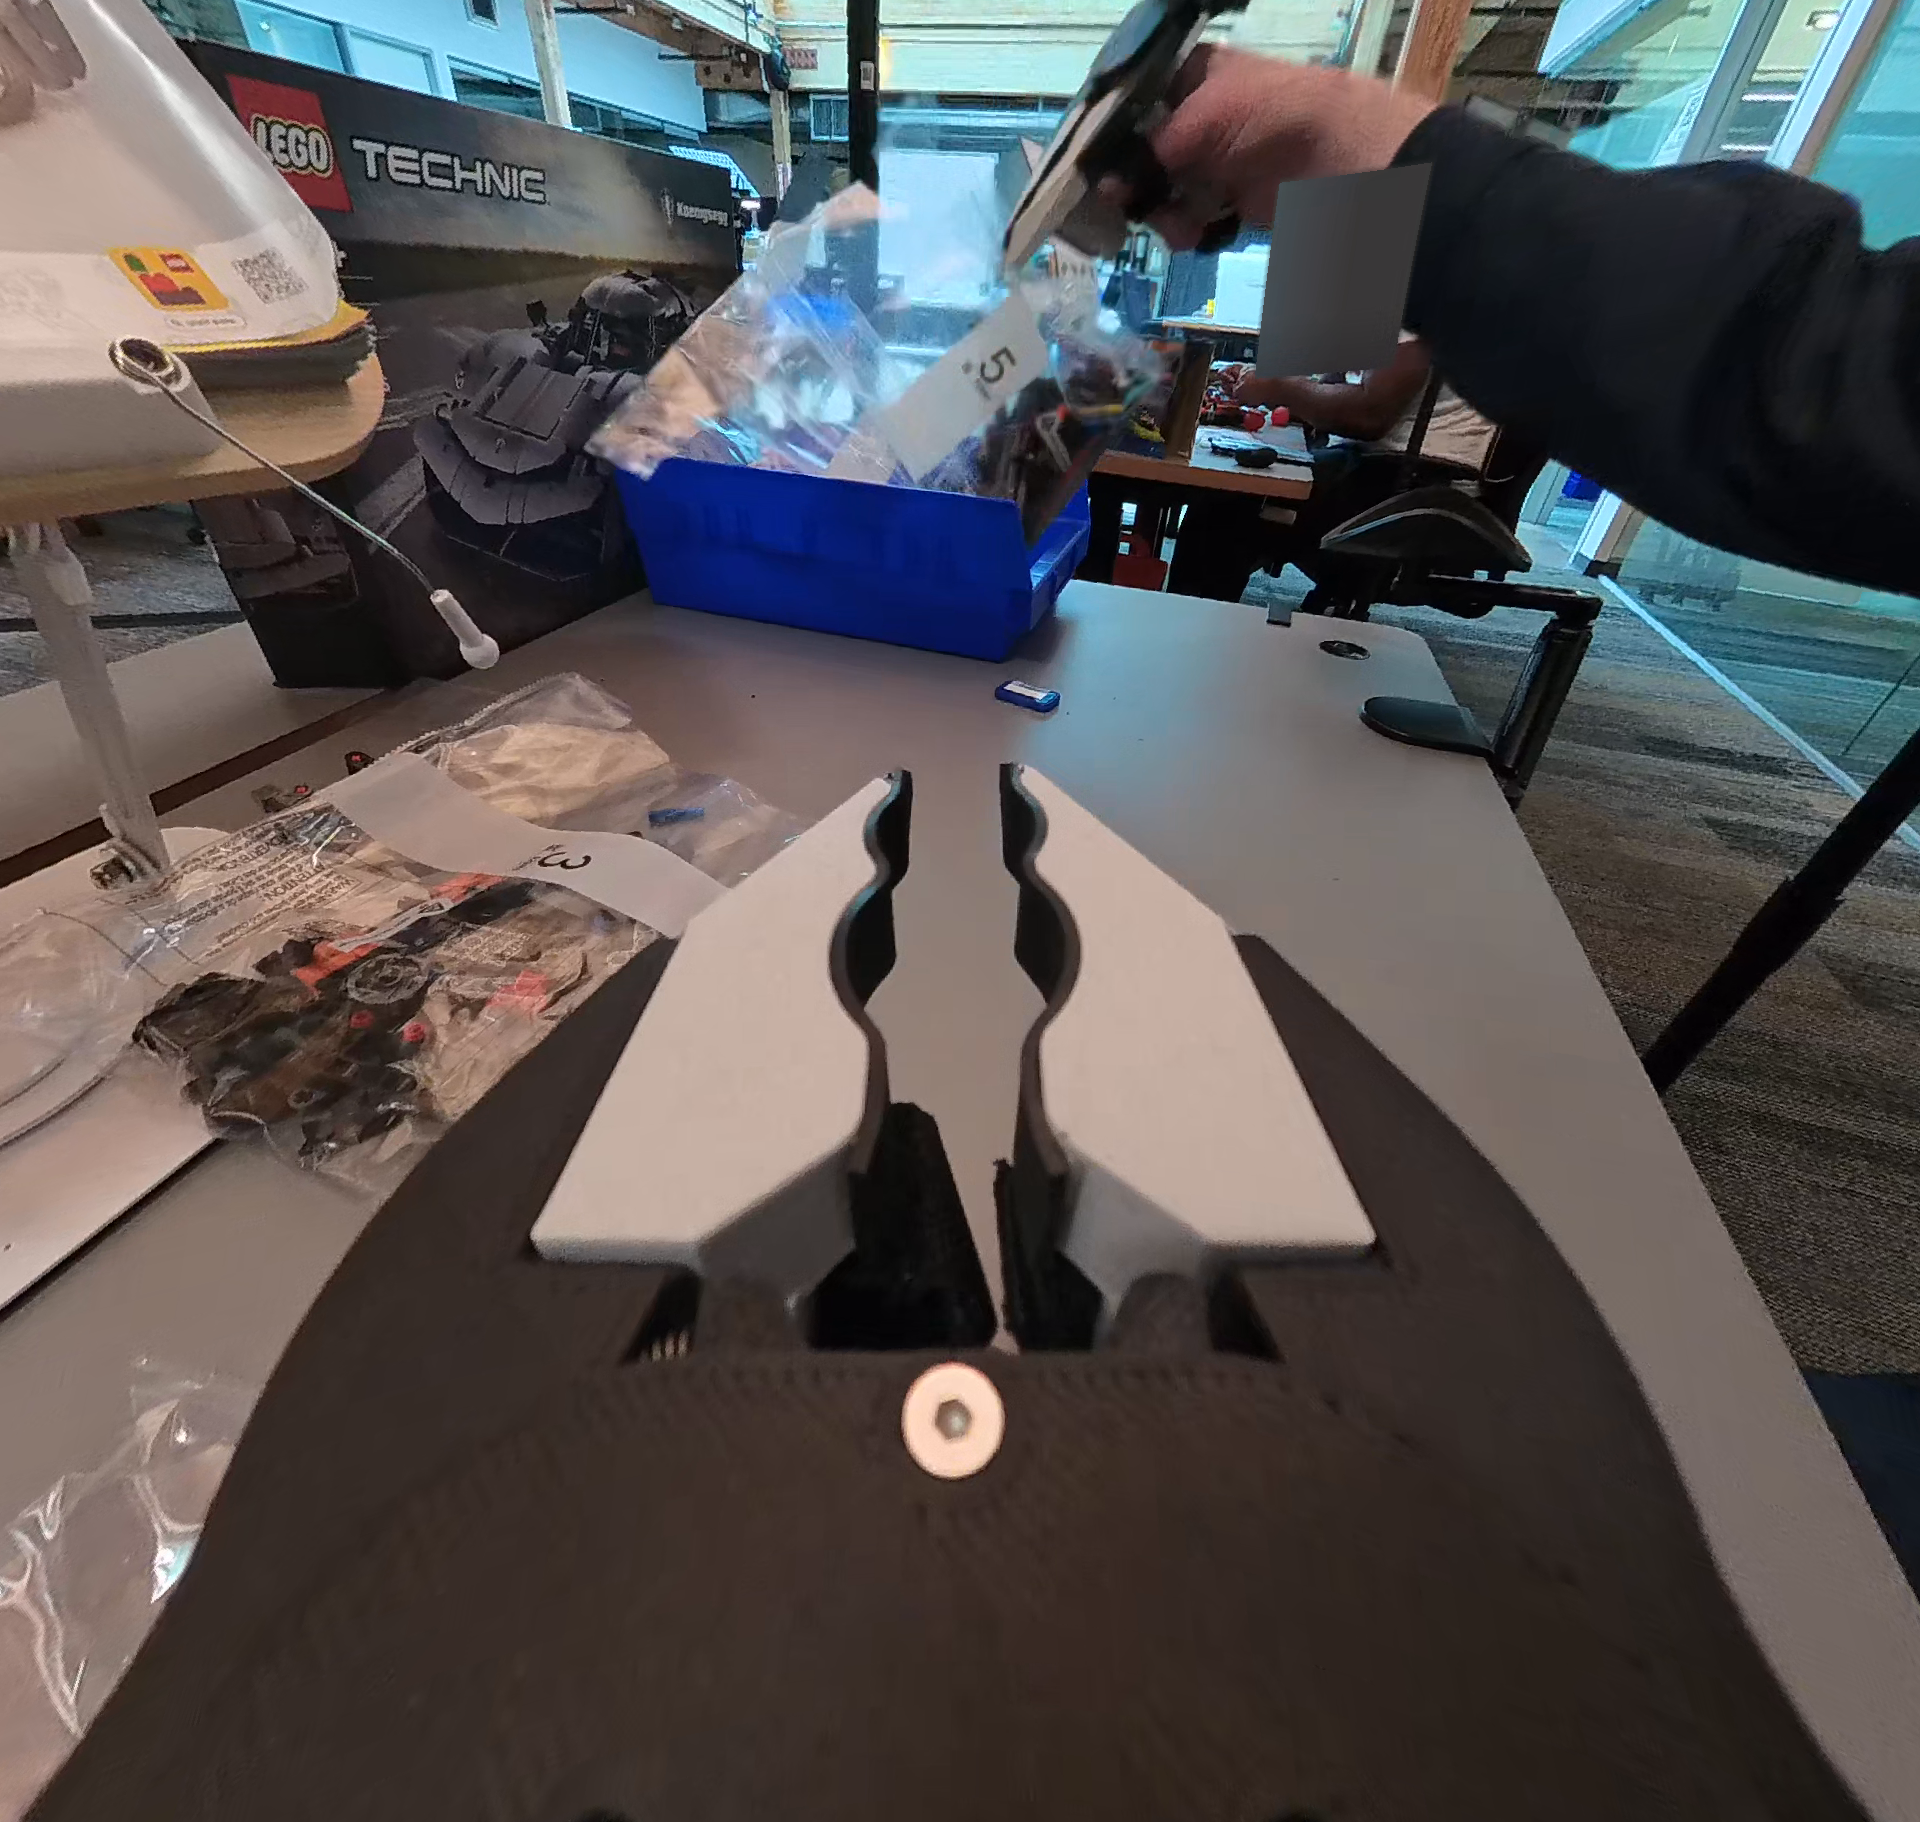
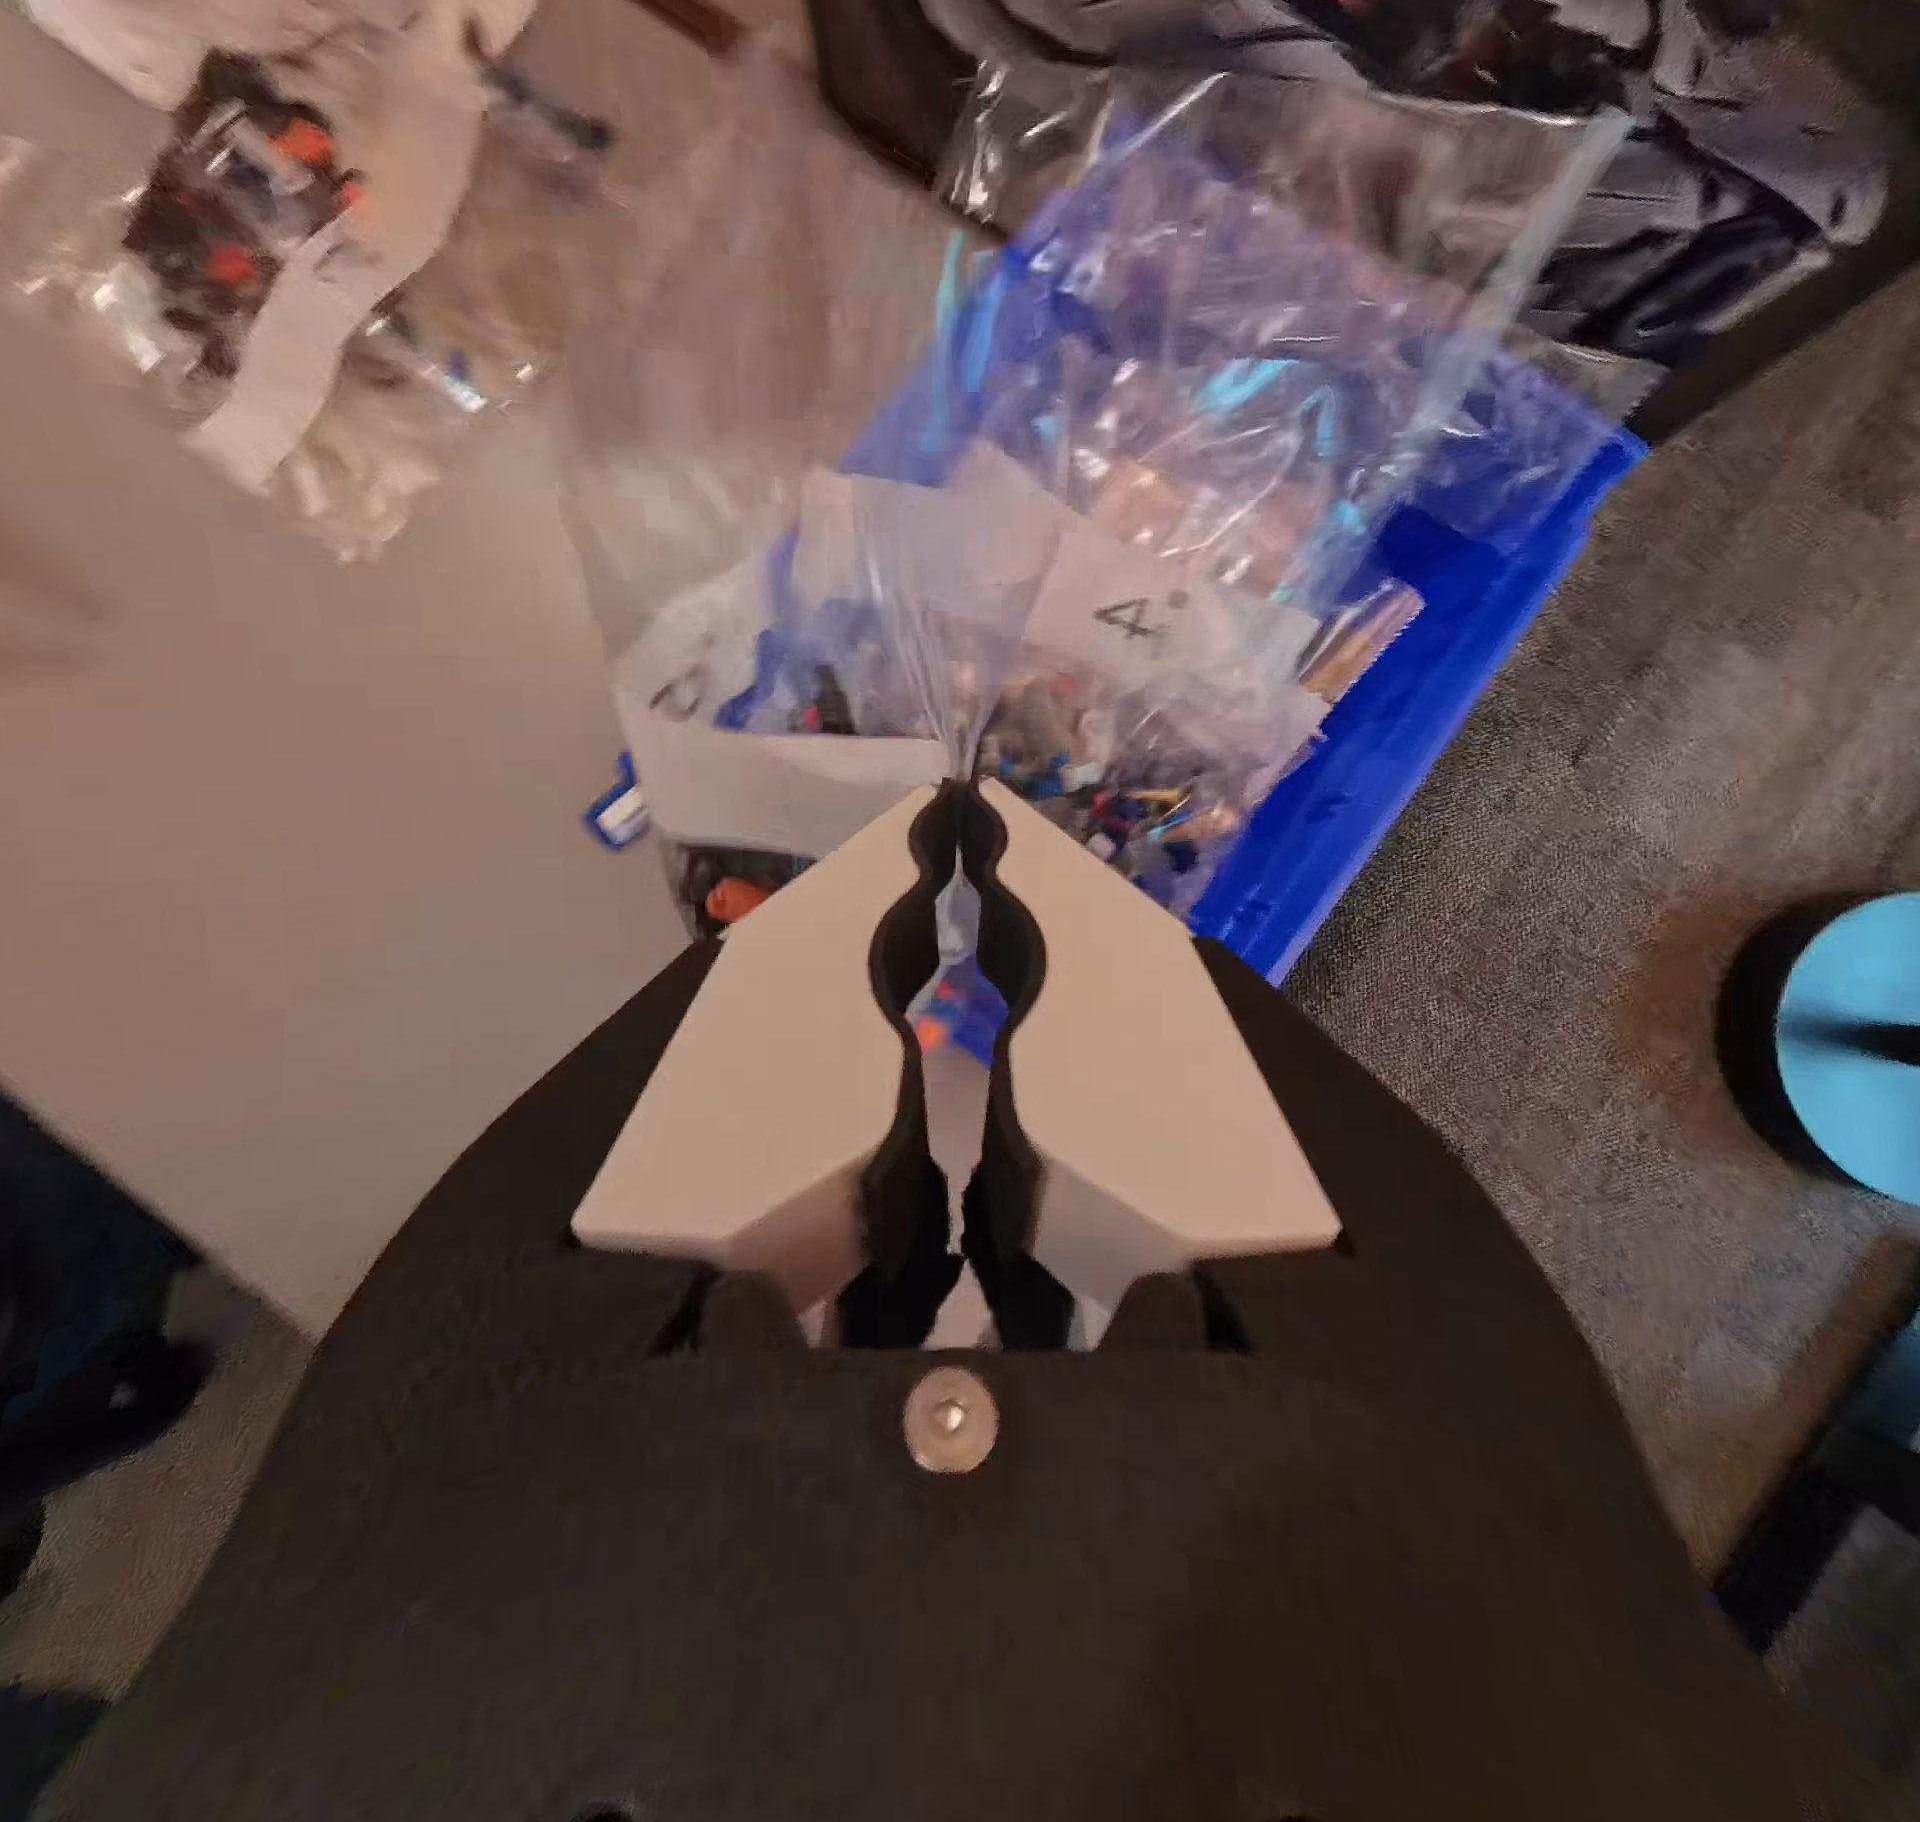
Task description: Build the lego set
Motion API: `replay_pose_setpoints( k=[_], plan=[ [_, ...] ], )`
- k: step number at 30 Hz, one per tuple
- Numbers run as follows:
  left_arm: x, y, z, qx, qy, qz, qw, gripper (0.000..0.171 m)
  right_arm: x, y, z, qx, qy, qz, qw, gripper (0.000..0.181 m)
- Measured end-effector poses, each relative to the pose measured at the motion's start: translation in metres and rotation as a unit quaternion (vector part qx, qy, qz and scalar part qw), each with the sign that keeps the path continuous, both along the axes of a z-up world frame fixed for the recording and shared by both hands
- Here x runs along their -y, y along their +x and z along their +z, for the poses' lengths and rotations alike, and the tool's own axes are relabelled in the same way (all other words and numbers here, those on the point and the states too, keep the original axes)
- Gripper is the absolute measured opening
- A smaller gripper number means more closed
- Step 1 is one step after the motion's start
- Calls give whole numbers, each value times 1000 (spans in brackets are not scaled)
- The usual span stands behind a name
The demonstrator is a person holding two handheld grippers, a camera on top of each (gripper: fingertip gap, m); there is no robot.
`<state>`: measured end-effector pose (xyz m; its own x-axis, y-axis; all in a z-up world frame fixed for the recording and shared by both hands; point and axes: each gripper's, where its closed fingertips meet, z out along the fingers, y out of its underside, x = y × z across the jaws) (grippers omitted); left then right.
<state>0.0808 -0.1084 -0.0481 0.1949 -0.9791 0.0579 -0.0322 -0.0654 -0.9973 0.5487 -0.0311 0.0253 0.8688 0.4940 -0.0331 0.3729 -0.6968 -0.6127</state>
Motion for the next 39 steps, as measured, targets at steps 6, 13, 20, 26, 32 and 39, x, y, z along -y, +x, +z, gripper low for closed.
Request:
replay_pose_setpoints(
  k=[6, 13, 20, 26, 32, 39],
  plan=[
    [-2, 0, -3, -4, -1, 2, 1000, 16, -50, 42, -61, 78, 29, -132, 988, 0],
    [-1, 0, 0, -1, 1, 2, 1000, 16, -39, 74, -68, 197, 11, -214, 957, 24],
    [-2, -1, 1, -5, 7, 5, 1000, 16, -15, -23, 12, 148, 107, -138, 973, 30],
    [-5, -3, -3, -17, 14, 15, 1000, 17, -16, -219, -50, 20, 50, 53, 997, 55],
    [-6, -4, -5, -18, 12, 17, 1000, 17, -34, -299, -177, -55, -119, 47, 990, 62],
    [-1, -1, -3, -17, 16, 8, 1000, 17, -59, -316, -202, -12, -51, 34, 998, 6]
  ],
)
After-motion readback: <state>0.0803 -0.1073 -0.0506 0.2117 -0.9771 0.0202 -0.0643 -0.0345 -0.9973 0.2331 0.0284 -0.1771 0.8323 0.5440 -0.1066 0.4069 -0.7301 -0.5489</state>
